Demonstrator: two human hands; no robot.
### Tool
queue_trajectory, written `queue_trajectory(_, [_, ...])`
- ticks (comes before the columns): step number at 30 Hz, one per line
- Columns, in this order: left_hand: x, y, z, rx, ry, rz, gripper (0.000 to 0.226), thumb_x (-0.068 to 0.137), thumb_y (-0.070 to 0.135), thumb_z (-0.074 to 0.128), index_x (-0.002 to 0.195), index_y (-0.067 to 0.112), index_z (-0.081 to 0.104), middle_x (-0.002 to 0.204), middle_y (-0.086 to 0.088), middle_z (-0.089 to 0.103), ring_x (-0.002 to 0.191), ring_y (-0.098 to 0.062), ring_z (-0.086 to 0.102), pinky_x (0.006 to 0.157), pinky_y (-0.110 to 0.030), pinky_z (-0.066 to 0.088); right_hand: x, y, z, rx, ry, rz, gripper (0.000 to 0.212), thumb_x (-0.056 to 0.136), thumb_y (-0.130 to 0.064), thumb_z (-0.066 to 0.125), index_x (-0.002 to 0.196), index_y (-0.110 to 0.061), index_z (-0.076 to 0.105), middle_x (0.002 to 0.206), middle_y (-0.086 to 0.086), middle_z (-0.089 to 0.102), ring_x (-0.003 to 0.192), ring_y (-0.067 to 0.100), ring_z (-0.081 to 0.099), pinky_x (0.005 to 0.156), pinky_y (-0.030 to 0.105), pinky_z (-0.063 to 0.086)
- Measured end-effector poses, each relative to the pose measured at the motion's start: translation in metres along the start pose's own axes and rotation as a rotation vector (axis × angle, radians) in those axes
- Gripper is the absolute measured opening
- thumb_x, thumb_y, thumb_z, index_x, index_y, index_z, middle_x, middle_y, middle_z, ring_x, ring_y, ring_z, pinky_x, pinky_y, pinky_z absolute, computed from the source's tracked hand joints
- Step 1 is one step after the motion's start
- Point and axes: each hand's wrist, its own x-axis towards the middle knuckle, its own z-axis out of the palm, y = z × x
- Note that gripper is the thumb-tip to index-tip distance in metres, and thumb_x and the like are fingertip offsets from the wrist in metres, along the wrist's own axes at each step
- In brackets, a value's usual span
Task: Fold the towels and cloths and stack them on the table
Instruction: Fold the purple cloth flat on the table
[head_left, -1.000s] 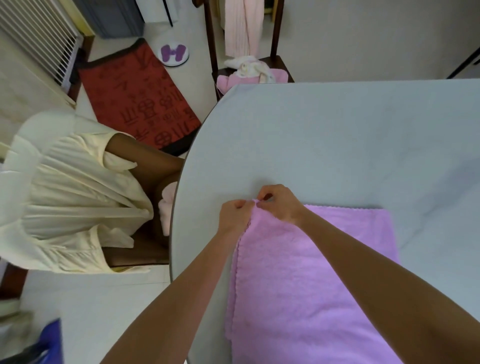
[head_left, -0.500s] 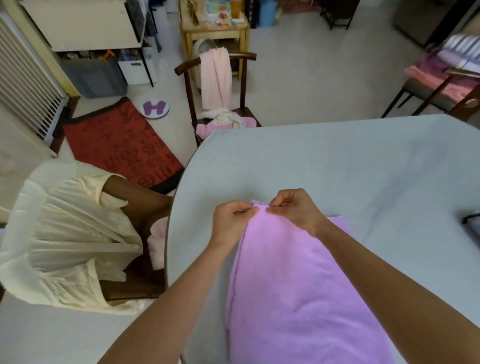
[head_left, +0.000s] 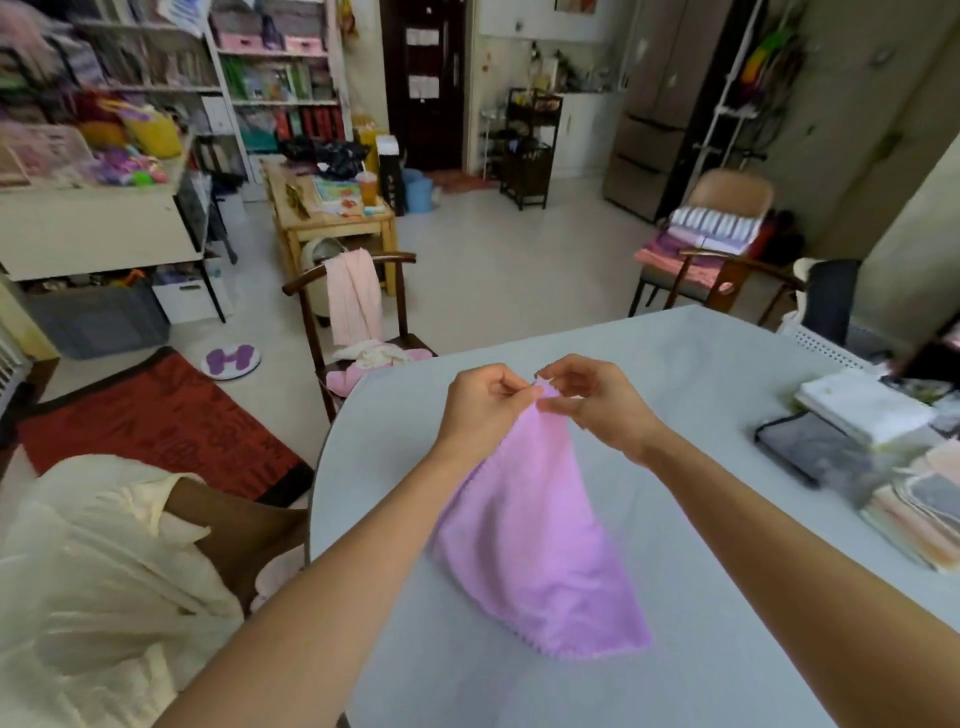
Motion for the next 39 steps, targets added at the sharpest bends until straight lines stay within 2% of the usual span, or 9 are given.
queue_trajectory(2, [-0.005, 0.013, 0.003, -0.012, -0.023, 0.015, 0.019, 0.077, 0.015, 0.077, 0.063, 0.020, 0.064, 0.071, -0.001, 0.071, 0.067, -0.013, 0.062, 0.072, -0.030, 0.051, -0.010, -0.013, -0.007, 0.045, 0.023, -0.015, 0.005, 0.081, 0.004, 0.069, 0.083, 0.002, 0.065, 0.075, 0.011, 0.064, 0.058, 0.010, 0.058, 0.058, 0.020, 0.048])
queue_trajectory(5, [-0.011, 0.020, -0.004, 0.046, -0.107, 0.017, 0.014, 0.077, 0.027, 0.076, 0.071, 0.025, 0.064, 0.075, 0.012, 0.068, 0.070, -0.006, 0.062, 0.074, -0.025, 0.049, -0.014, -0.029, -0.015, 0.100, 0.074, -0.048, 0.011, 0.085, 0.000, 0.067, 0.081, 0.008, 0.062, 0.079, 0.018, 0.064, 0.069, 0.019, 0.065, 0.069, 0.026, 0.057])
queue_trajectory(9, [-0.014, 0.016, -0.022, 0.172, -0.278, 0.086, 0.014, 0.081, 0.012, 0.070, 0.084, 0.022, 0.060, 0.084, 0.006, 0.066, 0.066, -0.006, 0.059, 0.068, -0.022, 0.045, -0.010, -0.047, -0.021, 0.159, 0.121, -0.108, 0.015, 0.090, -0.002, 0.062, 0.075, -0.003, 0.057, 0.075, 0.016, 0.062, 0.068, 0.017, 0.063, 0.070, 0.029, 0.058])
queue_trajectory(15, [-0.014, 0.017, -0.013, 0.368, -0.249, 0.137, 0.016, 0.084, 0.013, 0.071, 0.076, 0.024, 0.063, 0.072, 0.012, 0.064, 0.056, -0.004, 0.053, 0.063, -0.020, 0.043, 0.001, -0.055, -0.037, 0.320, 0.211, -0.164, 0.024, 0.093, 0.003, 0.053, 0.074, -0.008, 0.045, 0.080, 0.013, 0.063, 0.076, 0.017, 0.065, 0.074, 0.029, 0.059])
queue_trajectory(19, [-0.013, 0.003, -0.003, 0.609, -0.216, 0.123, 0.009, 0.080, 0.020, 0.073, 0.074, 0.027, 0.071, 0.076, 0.015, 0.069, 0.075, -0.006, 0.065, 0.078, -0.031, 0.055, 0.008, -0.057, -0.053, 0.408, 0.303, -0.172, 0.026, 0.096, 0.000, 0.051, 0.075, -0.012, 0.041, 0.080, 0.014, 0.063, 0.076, 0.013, 0.067, 0.081, 0.031, 0.057])
queue_trajectory(25, [-0.017, 0.009, 0.033, 0.472, -0.111, 0.119, 0.015, 0.080, 0.025, 0.075, 0.093, 0.019, 0.071, 0.100, 0.006, 0.069, 0.092, -0.011, 0.066, 0.086, -0.029, 0.053, 0.011, -0.056, -0.065, 0.428, 0.264, -0.218, 0.025, 0.096, 0.000, 0.050, 0.075, -0.011, 0.043, 0.078, 0.014, 0.064, 0.079, 0.018, 0.065, 0.083, 0.030, 0.056])
queue_trajectory(30, [-0.013, 0.020, 0.064, 0.397, 0.082, 0.099, 0.038, 0.081, 0.024, 0.075, 0.108, 0.020, 0.047, 0.107, 0.009, 0.057, 0.097, -0.014, 0.060, 0.074, -0.030, 0.056, 0.004, -0.050, -0.079, 0.431, 0.235, -0.236, 0.022, 0.095, 0.004, 0.050, 0.078, -0.009, 0.043, 0.078, 0.017, 0.064, 0.074, 0.013, 0.067, 0.075, 0.022, 0.055])
queue_trajectory(34, [-0.008, 0.031, 0.088, 0.161, 0.104, -0.021, 0.036, 0.090, 0.013, 0.064, 0.123, 0.014, 0.050, 0.117, -0.001, 0.057, 0.090, -0.015, 0.057, 0.055, -0.025, 0.057, 0.000, -0.044, -0.097, 0.415, 0.220, -0.232, 0.019, 0.091, 0.011, 0.050, 0.082, -0.006, 0.048, 0.079, 0.015, 0.065, 0.078, 0.011, 0.068, 0.073, 0.020, 0.053])
queue_trajectory(39, [0.005, 0.032, 0.100, 0.235, 0.176, -0.002, 0.041, 0.089, 0.016, 0.065, 0.128, 0.011, 0.054, 0.126, 0.000, 0.053, 0.106, -0.017, 0.054, 0.073, -0.033, 0.060, -0.005, -0.038, -0.112, 0.430, 0.167, -0.246, 0.025, 0.089, 0.017, 0.044, 0.084, -0.006, 0.053, 0.077, 0.011, 0.063, 0.079, 0.010, 0.068, 0.071, 0.021, 0.054])
